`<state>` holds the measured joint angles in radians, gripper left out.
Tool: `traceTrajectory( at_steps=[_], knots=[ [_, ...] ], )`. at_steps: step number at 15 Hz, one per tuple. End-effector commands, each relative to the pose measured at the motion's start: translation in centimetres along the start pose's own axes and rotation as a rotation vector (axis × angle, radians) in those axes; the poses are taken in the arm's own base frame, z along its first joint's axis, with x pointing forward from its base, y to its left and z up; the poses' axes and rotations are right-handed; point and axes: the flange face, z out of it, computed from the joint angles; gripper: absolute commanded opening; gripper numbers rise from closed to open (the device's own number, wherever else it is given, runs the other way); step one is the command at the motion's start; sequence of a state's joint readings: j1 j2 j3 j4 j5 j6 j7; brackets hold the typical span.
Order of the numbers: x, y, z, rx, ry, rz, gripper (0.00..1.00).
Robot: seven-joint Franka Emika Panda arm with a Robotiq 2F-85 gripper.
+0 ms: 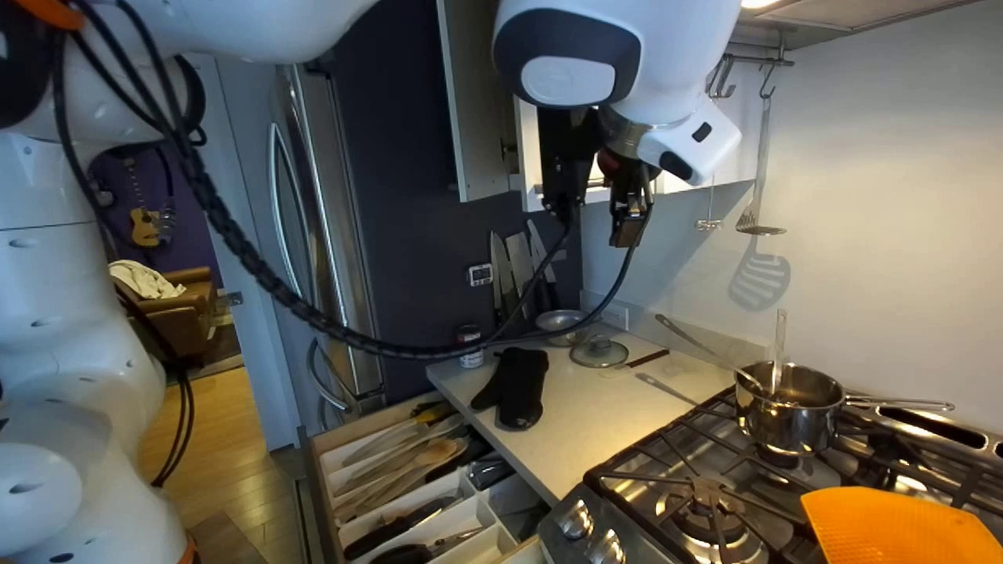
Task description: Open the cabinet's right door completely
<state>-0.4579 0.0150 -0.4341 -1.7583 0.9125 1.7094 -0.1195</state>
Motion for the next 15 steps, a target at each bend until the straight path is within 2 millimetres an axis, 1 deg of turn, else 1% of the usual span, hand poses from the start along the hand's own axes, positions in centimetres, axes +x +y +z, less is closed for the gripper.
traceTrajectory(
  at_steps=[1, 3, 6, 9, 10, 11, 12, 13, 14, 15],
  knots=[
    [-5.5, 0.6, -2.2, -0.148, -0.141, -0.039, 1.0],
    [-8.6, -0.6, -2.9, -0.22, -0.207, -0.113, 1.0],
    [-13.0, -3.8, -2.7, -0.288, -0.255, -0.242, 1.0],
    [-17.3, -7.7, -0.8, -0.293, -0.276, -0.354, 1.0],
    [-19.0, -9.3, 0.6, -0.274, -0.309, -0.397, 1.0],
    [-20.3, -10.8, 2.1, -0.228, -0.306, -0.435, 1.0],
    [-17.6, -10.0, 0.2, -0.26, -0.304, -0.392, 1.0],
    [-18.9, -11.1, 1.2, -0.255, -0.31, -0.424, 1.0],
    [-19.7, -11.7, 1.9, -0.255, -0.316, -0.442, 1.0],
    [-20.1, -11.9, 2.2, -0.255, -0.318, -0.451, 1.0]
  ],
)
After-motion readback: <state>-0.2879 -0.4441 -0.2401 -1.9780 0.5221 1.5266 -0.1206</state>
